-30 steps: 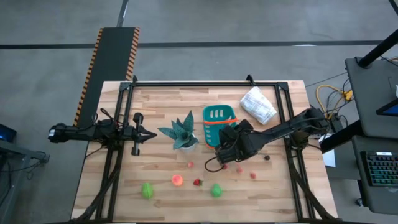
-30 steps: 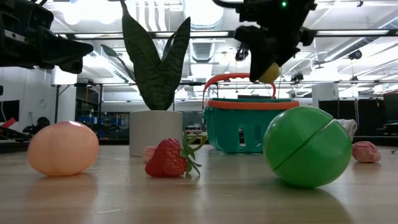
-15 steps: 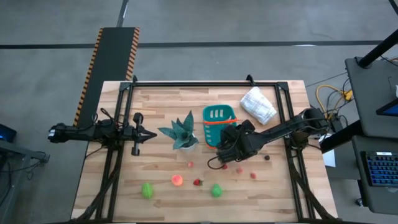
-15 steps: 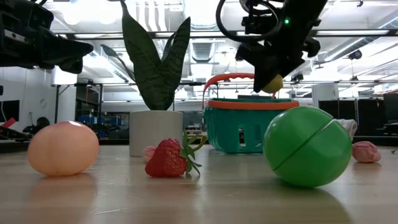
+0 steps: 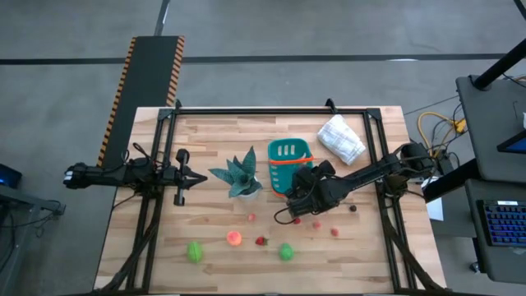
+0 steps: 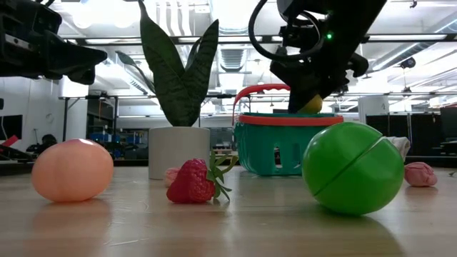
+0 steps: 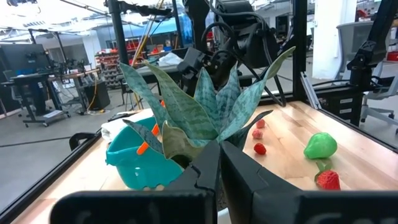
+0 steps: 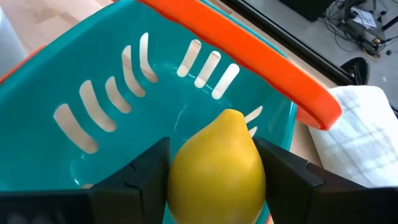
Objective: Build produce basket
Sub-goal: Put the lemon into the basket, then put the cherry into the basket
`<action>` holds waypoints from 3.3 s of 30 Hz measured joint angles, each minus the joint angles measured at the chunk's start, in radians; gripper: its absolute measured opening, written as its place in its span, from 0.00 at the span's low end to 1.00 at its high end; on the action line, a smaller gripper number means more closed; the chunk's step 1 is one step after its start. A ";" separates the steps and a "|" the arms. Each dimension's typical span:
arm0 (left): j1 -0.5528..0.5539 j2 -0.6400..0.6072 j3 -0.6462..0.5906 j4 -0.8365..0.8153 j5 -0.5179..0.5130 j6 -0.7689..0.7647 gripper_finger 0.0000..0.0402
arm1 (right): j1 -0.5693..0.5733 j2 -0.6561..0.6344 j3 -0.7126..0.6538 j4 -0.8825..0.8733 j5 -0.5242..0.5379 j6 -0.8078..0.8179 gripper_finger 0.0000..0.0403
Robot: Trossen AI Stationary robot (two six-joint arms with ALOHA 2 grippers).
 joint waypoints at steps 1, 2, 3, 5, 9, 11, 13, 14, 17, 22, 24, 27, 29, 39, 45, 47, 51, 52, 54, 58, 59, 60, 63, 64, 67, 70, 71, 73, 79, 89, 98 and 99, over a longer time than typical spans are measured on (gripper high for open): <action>0.000 0.000 0.000 0.001 0.000 0.000 0.00 | 0.000 0.000 -0.002 0.003 0.000 0.003 0.49; 0.000 0.001 0.000 0.001 0.000 0.000 0.00 | 0.000 0.000 -0.005 0.005 0.000 0.004 0.49; 0.000 0.001 0.000 0.000 0.000 0.000 0.00 | 0.000 0.000 -0.007 0.008 -0.001 0.005 0.49; 0.000 0.000 0.000 0.001 0.000 0.000 0.00 | 0.000 0.000 -0.014 0.028 -0.001 0.005 0.49; 0.000 0.000 0.000 0.000 0.000 0.000 0.00 | 0.000 0.000 -0.022 0.051 -0.011 0.002 0.49; 0.000 0.001 0.000 0.000 0.000 0.000 0.00 | 0.000 0.000 -0.024 0.052 -0.012 0.002 0.49; 0.000 0.001 0.000 0.000 0.000 0.000 0.00 | 0.000 0.000 -0.024 0.052 -0.012 0.001 0.49; 0.000 0.001 0.000 0.000 0.000 0.000 0.00 | 0.000 0.000 -0.025 0.053 -0.012 0.000 0.49; 0.000 0.001 0.000 0.000 0.000 0.000 0.00 | 0.000 0.000 -0.024 0.053 -0.012 0.000 0.50; 0.000 0.001 0.000 0.001 0.000 0.000 0.00 | 0.000 0.000 -0.024 0.054 -0.013 -0.001 0.56; 0.000 0.001 0.000 0.000 0.000 0.000 0.00 | 0.000 0.000 -0.025 0.054 -0.013 -0.001 0.57; 0.000 0.001 0.000 0.000 0.000 0.000 0.00 | 0.000 0.000 -0.024 0.055 -0.016 -0.001 0.58; 0.000 0.001 0.000 0.000 0.000 0.000 0.00 | 0.000 0.000 -0.024 0.055 -0.016 -0.001 0.58; 0.000 0.000 0.000 0.000 0.000 0.000 0.00 | 0.000 0.000 -0.024 0.060 -0.020 -0.001 0.56; 0.000 0.001 0.000 0.000 0.000 0.000 0.00 | 0.007 -0.025 -0.024 0.074 -0.020 -0.072 0.56; 0.000 0.001 0.000 0.000 0.000 0.000 0.00 | 0.013 -0.036 -0.023 0.082 -0.020 -0.125 0.56; 0.000 0.002 0.000 0.000 0.000 0.000 0.00 | 0.028 -0.044 0.006 0.082 -0.020 -0.263 0.56; 0.000 0.001 0.000 0.000 0.000 0.000 0.00 | 0.033 -0.045 0.015 0.082 -0.020 -0.311 0.56; 0.000 0.001 0.000 0.001 0.000 0.000 0.00 | 0.043 -0.045 0.031 0.083 -0.020 -0.417 0.56; 0.000 0.001 0.000 0.000 0.000 0.000 0.00 | 0.064 -0.045 0.057 0.082 -0.020 -0.641 0.56; 0.000 0.001 0.000 0.000 0.000 0.000 0.00 | 0.067 -0.045 0.061 0.081 -0.020 -0.696 0.56; 0.000 0.001 0.000 0.000 0.000 0.000 0.00 | 0.069 -0.045 0.066 0.081 -0.020 -0.745 0.56; 0.000 0.001 0.000 0.000 0.000 0.000 0.00 | 0.069 -0.045 0.077 0.082 -0.018 -0.871 0.56; 0.000 0.001 0.000 0.000 0.000 0.000 0.00 | 0.067 -0.045 0.078 0.081 -0.012 -0.903 0.56; 0.000 0.001 0.000 0.000 0.000 0.000 0.00 | 0.054 -0.045 0.079 0.082 0.025 -0.970 0.56; 0.000 0.001 0.000 0.000 0.000 0.000 0.00 | 0.035 -0.045 0.079 0.082 0.041 -1.002 0.56; 0.000 0.001 0.000 0.000 0.000 0.000 0.00 | 0.027 -0.045 0.079 0.081 0.041 -1.006 0.56; 0.000 0.001 0.000 0.000 0.000 0.000 0.00 | 0.009 -0.045 0.079 0.081 0.041 -1.018 0.56; 0.000 0.002 0.000 0.000 0.000 0.000 0.00 | -0.047 -0.044 0.079 0.081 0.041 -1.059 0.56; 0.000 0.001 0.000 0.000 0.000 0.000 0.00 | -0.085 -0.043 0.085 0.082 0.048 -1.103 0.56; 0.000 0.000 0.000 0.000 0.000 0.000 0.00 | -0.123 -0.043 0.086 0.093 0.075 -1.132 0.56; 0.000 0.000 0.000 0.000 0.000 0.000 0.00 | -0.126 -0.043 0.086 0.093 0.075 -1.132 0.56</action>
